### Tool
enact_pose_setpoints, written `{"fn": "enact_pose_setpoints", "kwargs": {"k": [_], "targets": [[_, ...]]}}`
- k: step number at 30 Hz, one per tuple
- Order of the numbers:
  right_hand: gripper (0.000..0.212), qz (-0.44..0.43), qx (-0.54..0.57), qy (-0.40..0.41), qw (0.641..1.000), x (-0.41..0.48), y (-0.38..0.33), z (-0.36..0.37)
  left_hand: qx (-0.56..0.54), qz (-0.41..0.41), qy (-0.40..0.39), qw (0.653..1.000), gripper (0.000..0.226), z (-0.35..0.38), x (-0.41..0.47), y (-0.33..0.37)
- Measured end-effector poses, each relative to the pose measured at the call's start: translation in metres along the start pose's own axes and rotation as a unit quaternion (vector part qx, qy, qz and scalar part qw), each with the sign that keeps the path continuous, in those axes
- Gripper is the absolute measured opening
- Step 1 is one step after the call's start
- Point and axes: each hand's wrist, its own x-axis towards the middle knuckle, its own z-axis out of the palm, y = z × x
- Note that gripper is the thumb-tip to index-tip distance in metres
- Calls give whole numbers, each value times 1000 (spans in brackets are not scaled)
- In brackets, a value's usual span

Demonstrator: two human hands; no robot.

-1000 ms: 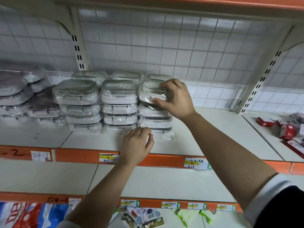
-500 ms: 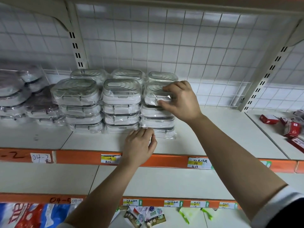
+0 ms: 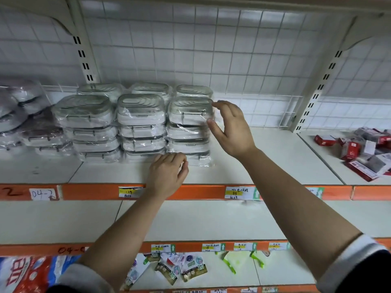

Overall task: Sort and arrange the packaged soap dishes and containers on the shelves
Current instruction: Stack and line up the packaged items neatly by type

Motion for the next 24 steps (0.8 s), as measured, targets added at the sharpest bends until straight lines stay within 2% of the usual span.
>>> {"fn": "enact_pose_setpoints", "kwargs": {"k": [10, 16, 19, 24], "targets": [[39, 122, -43, -11, 992, -120, 63, -69, -32, 22, -28, 999, 34, 18, -39, 86], [26, 141, -61, 17, 988, -199, 86, -102, -32, 42, -21, 998, 28, 27, -74, 147], [18, 139, -67, 19, 988, -236, 93, -107, -35, 37, -62, 997, 32, 33, -96, 174], [20, 179, -60, -9, 982, -288, 112, -100, -39, 20, -141, 989, 41, 56, -122, 199]]}}
